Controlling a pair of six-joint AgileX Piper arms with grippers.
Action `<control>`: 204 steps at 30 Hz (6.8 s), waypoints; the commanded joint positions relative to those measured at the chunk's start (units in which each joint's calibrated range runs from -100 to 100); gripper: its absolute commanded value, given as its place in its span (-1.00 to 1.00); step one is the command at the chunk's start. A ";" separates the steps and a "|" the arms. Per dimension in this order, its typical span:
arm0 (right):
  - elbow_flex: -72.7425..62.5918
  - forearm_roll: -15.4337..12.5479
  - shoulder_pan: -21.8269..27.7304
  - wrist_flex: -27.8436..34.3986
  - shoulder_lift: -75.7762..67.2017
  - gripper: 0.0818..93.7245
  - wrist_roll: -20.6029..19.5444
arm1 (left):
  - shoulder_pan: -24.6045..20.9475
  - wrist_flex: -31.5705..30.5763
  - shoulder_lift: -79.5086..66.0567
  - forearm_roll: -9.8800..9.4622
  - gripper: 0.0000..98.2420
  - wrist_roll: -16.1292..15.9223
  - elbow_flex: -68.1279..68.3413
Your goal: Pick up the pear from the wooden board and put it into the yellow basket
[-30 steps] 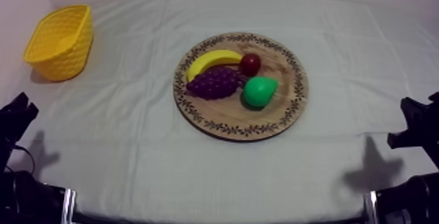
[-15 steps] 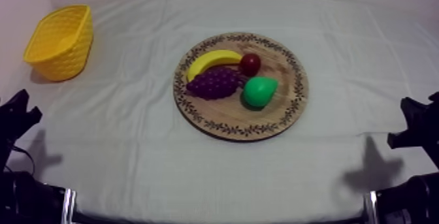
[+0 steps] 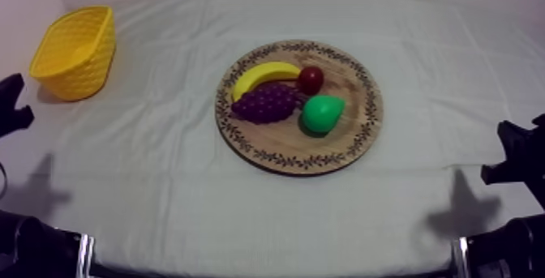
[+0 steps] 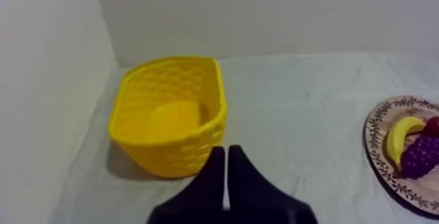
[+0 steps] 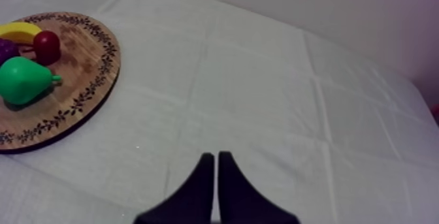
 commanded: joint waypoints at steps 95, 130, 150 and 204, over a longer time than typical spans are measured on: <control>-0.01 0.00 0.01 0.00 -0.01 -0.99 0.02 | 38.86 47.12 120.60 -2.04 0.97 -3.42 -100.08; -0.01 0.00 0.01 0.00 -0.01 -0.99 0.02 | 40.03 57.59 139.75 3.24 0.95 -7.01 -120.30; -0.01 0.00 0.01 0.00 -0.01 -0.99 0.02 | 39.56 62.46 146.36 3.39 0.20 -7.40 -130.26; -0.01 0.00 0.01 0.00 -0.01 -0.99 0.02 | 16.83 62.40 80.97 -1.39 -0.09 -2.77 -98.89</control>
